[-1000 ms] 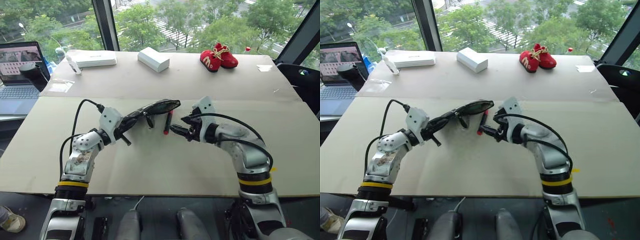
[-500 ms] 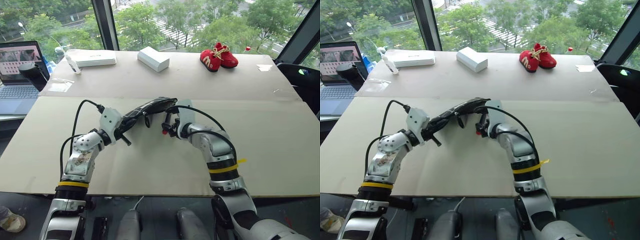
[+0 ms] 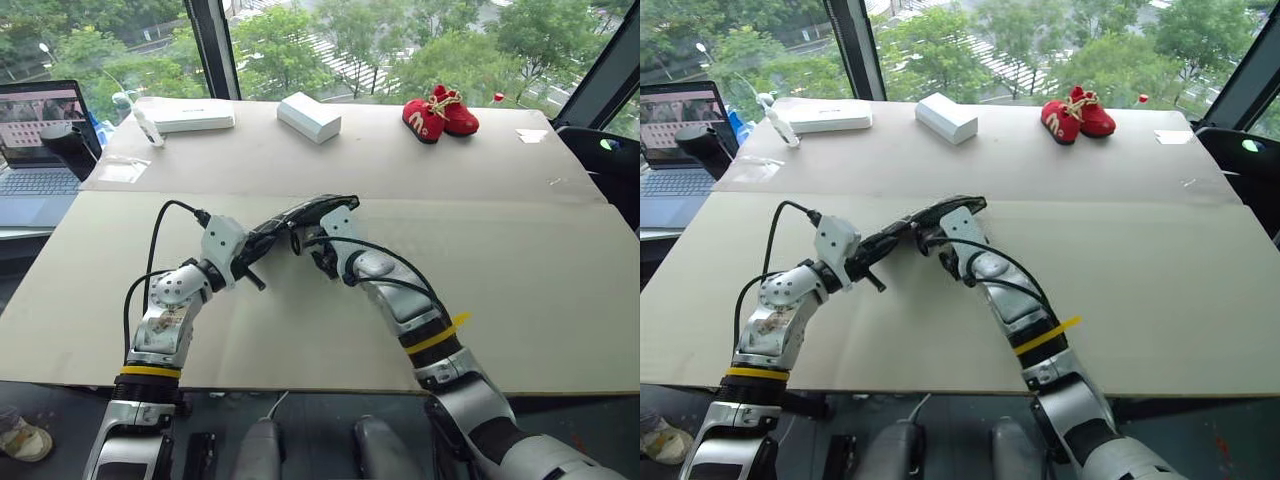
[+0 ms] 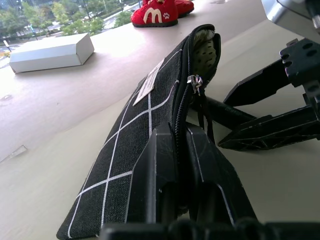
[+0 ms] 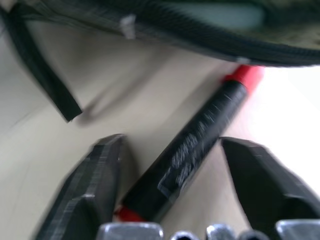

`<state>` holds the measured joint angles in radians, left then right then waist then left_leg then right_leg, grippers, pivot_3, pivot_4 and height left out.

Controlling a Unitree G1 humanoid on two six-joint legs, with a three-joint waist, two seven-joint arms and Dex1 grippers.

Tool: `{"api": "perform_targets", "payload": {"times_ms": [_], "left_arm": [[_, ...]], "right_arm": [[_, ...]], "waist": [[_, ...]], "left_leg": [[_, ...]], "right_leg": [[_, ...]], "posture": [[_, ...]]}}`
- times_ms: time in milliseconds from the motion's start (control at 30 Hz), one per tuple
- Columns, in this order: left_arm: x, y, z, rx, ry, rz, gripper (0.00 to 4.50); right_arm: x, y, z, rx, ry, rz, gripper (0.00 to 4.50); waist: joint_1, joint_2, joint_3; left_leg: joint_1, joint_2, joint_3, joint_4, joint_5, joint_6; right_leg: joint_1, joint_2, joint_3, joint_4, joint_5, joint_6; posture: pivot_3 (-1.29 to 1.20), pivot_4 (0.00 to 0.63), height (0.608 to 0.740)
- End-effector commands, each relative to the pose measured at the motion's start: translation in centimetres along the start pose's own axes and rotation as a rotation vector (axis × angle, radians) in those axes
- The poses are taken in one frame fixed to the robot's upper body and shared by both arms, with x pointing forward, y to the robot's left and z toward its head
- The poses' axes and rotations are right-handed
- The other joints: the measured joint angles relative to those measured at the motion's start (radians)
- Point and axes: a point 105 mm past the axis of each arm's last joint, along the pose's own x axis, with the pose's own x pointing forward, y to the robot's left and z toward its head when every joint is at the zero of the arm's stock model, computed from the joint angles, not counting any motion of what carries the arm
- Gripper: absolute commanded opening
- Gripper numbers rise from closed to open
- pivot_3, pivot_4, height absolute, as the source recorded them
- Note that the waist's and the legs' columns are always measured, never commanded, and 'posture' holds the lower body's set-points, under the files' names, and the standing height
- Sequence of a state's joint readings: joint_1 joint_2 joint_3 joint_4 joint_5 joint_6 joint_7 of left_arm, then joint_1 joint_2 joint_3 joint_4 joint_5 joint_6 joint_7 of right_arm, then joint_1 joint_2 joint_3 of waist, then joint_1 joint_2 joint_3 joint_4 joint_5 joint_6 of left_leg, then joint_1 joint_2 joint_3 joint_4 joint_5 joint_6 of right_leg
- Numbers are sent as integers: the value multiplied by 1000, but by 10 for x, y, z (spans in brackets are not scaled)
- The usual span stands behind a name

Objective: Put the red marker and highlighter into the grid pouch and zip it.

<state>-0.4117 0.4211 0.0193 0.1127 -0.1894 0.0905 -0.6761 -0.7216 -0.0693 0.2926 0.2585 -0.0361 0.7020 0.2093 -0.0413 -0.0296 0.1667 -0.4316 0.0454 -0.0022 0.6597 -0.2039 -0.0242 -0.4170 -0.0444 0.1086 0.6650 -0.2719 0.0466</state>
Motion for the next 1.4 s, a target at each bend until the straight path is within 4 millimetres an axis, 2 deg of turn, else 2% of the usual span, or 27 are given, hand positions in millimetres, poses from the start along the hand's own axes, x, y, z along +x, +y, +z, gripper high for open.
{"api": "perform_targets", "payload": {"times_ms": [33,133,167,300,400,500,533,633,700,767,833,933,1033,1133,1300,1400], "left_arm": [[0,0,16,28,-56,8,0],[0,0,20,31,-66,4,0],[1,0,22,32,-71,2,0],[4,1,27,37,-84,0,0],[6,0,29,39,-89,-6,0],[6,-2,29,37,-87,-18,0],[6,-3,28,33,-85,-24,0],[4,-5,27,30,-81,-33,0],[4,-6,26,28,-80,-40,0],[4,-8,26,25,-79,-49,0],[4,-10,26,25,-78,-60,0],[5,-12,27,27,-79,-81,0],[5,-12,26,33,-74,-97,0],[7,-11,23,37,-68,-108,0],[7,-12,18,40,-61,-122,0],[7,-14,16,42,-61,-130,0]], "right_arm": [[-3,-29,-34,10,97,-89,1664],[-6,-44,-34,38,94,-130,677],[-7,-49,-34,52,92,-144,598],[-12,-65,-32,91,77,-174,597],[-20,-88,-31,107,59,-224,597],[-32,-117,-35,57,64,-265,597],[-44,-143,-36,-4,52,-333,597],[-73,-193,-31,-168,15,-477,597],[-91,-203,-17,-273,-86,-461,597],[-102,-193,-3,-408,-190,-375,597],[-110,-183,3,-502,-251,-304,597],[-127,-142,14,-658,-402,-78,597],[-131,-122,15,-803,-427,13,597],[-131,-114,19,-903,-447,47,597],[-135,-116,27,-975,-488,34,597],[-136,-117,23,-1031,-471,45,597]], "waist": [[4,0,0],[11,0,0],[12,0,0],[16,0,0],[18,0,0],[20,0,0],[21,0,0],[27,0,0],[23,-1,0],[14,-1,0],[-4,-1,0],[-13,0,1],[-15,0,1],[-6,0,1],[2,-1,1],[4,-1,1]], "left_leg": [[0,0,0,0,0,0],[0,0,0,0,1,-1],[0,0,0,0,1,-1],[0,0,0,0,1,-1],[0,0,0,0,1,-1],[0,0,0,0,1,-1],[0,-1,0,0,1,-1],[0,-2,0,0,1,-1],[-1,-2,1,0,1,-1],[-2,-1,1,-1,1,-1],[-2,0,2,-1,1,-1],[-1,0,2,-2,1,-1],[-1,0,3,-1,1,-1],[-1,-1,3,0,1,-1],[-1,-1,4,0,1,-1],[-1,-1,4,0,1,-1]], "right_leg": [[0,0,0,0,0,0],[2,-1,-1,0,0,0],[2,-1,-1,-1,0,0],[2,0,-1,-1,0,0],[2,0,-1,-1,0,0],[2,-1,-1,-1,0,0],[2,-1,-1,-1,0,0],[1,-1,-1,-2,0,0],[0,-1,1,-3,0,0],[-1,-1,1,-3,0,0],[-2,1,3,-3,0,0],[-3,1,4,-2,0,0],[-2,1,5,-2,0,0],[-1,0,5,-2,0,1],[-1,0,5,-2,0,1],[-1,0,5,-2,0,1]], "posture": [[0,150,729],[0,150,729],[0,150,729],[0,150,729],[0,150,729],[0,150,729],[0,150,729],[0,150,729],[0,150,729],[0,150,729],[0,150,729],[0,150,729],[0,150,729],[0,150,729],[0,150,729],[0,150,729]]}}
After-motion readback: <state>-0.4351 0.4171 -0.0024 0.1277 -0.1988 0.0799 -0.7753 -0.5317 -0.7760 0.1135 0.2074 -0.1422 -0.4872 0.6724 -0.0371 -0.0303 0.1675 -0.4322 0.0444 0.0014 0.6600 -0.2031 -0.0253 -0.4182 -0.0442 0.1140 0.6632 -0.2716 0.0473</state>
